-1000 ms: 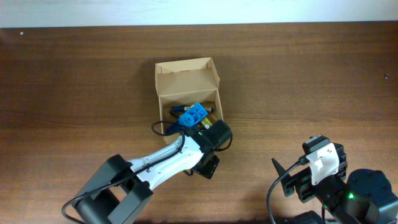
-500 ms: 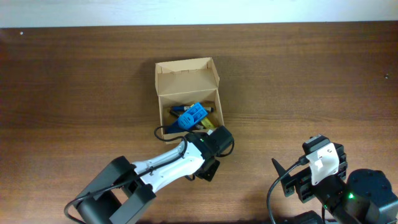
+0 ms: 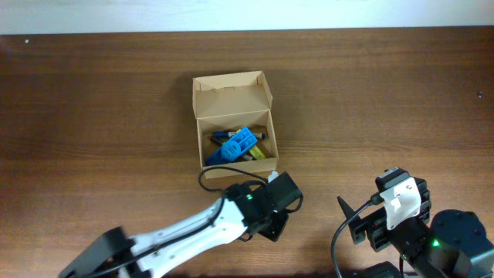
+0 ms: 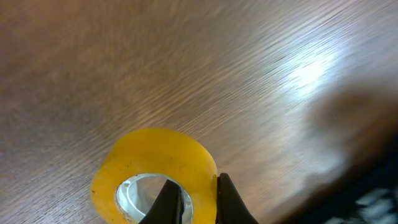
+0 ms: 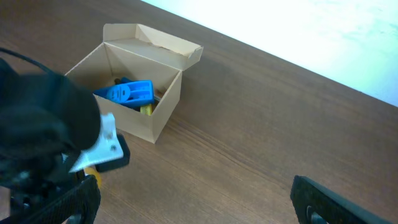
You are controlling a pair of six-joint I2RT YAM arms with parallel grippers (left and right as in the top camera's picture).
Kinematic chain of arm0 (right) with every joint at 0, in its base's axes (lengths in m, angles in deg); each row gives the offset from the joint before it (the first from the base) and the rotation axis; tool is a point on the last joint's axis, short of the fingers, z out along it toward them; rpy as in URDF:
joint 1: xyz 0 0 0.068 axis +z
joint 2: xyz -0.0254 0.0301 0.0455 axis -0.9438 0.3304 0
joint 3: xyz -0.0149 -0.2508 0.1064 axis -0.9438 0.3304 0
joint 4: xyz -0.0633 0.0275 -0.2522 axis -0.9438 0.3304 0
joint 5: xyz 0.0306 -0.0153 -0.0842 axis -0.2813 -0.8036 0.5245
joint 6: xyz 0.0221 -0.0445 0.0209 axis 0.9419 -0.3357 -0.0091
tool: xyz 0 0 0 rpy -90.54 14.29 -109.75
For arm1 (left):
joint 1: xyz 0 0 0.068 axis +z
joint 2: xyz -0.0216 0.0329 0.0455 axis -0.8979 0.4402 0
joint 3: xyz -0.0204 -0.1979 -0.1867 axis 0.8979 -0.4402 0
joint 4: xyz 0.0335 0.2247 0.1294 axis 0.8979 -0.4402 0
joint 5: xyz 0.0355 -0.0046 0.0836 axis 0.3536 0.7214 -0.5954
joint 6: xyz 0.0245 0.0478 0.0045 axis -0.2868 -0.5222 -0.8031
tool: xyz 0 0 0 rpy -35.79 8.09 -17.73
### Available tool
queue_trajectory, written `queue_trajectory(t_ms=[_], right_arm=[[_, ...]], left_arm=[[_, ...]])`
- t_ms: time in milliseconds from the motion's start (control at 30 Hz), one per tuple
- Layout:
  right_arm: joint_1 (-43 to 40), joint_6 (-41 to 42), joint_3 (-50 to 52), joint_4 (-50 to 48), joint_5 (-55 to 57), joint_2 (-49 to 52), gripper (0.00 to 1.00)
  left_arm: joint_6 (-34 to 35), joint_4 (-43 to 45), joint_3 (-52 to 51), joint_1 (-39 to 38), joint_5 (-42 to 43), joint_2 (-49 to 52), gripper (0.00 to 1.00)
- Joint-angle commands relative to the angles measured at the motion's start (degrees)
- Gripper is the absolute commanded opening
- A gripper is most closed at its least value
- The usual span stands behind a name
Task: Pack container
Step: 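Carry the tape roll into the box and release it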
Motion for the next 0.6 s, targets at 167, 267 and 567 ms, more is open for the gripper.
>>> queue_trajectory(t_ms=[167,267,567], right_arm=[[-0.46,0.48,0.22,-0.13,-0.31,-0.11,0.99],[-0.46,0.48,0.22,-0.13,-0.31,-0.11,0.99],[-0.46,0.48,0.22,-0.13,-0.31,-0.11,0.99]], left_arm=[[1.36,0.26,10.21,2.49,-11.06,-5.81,0.02],[1.36,0.28,14.34,6.86,-14.60,-5.79,0.02],[1.38,0.09,18.64,23.19,-11.93,0.85,0.05]])
